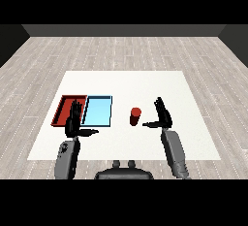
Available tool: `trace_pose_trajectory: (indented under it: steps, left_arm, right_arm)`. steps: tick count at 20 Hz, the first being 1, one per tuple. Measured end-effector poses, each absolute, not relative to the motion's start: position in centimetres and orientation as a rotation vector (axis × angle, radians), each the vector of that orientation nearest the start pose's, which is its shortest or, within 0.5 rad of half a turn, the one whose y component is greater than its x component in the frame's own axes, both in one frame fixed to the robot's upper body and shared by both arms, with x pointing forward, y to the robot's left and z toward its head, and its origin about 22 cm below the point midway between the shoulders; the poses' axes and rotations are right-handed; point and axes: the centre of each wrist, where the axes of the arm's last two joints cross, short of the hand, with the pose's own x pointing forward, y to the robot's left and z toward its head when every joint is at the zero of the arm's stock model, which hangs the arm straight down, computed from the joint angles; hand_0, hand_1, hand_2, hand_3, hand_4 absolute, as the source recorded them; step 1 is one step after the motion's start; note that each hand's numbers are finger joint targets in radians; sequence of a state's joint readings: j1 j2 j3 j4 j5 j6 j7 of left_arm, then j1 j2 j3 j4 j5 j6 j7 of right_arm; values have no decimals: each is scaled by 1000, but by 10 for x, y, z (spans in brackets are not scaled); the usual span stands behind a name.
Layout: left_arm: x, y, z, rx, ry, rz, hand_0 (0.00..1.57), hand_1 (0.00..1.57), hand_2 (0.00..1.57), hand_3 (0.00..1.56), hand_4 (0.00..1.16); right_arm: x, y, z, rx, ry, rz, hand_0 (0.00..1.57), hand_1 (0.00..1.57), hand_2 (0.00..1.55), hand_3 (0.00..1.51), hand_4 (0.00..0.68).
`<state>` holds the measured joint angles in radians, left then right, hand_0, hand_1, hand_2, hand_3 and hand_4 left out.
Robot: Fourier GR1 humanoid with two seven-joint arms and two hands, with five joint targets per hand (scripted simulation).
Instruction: Pick the red can and put it in the red box
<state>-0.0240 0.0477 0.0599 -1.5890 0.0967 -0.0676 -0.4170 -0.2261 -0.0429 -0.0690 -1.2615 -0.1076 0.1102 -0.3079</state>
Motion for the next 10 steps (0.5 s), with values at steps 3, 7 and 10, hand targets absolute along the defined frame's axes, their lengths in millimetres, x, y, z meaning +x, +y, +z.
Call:
trace_pose_trajectory:
  steps: [3, 7, 10]
  left_arm:
    - [249, 251, 15, -55, -2035, 41, 0, 0, 0, 0, 0]
    - [250, 250, 10, -60, -2031, 40, 0, 0, 0, 0, 0]
    - [243, 251, 15, -54, -2031, 43, 0, 0, 0, 0, 0]
  right_arm:
    - [306, -226, -23, 187, -1765, 1, 0, 0, 0, 0, 0]
    - [310, -211, -27, 214, -1749, 9, 0, 0, 0, 0, 0]
    - [319, -204, -38, 237, -1735, -2, 0, 0, 0, 0, 0]
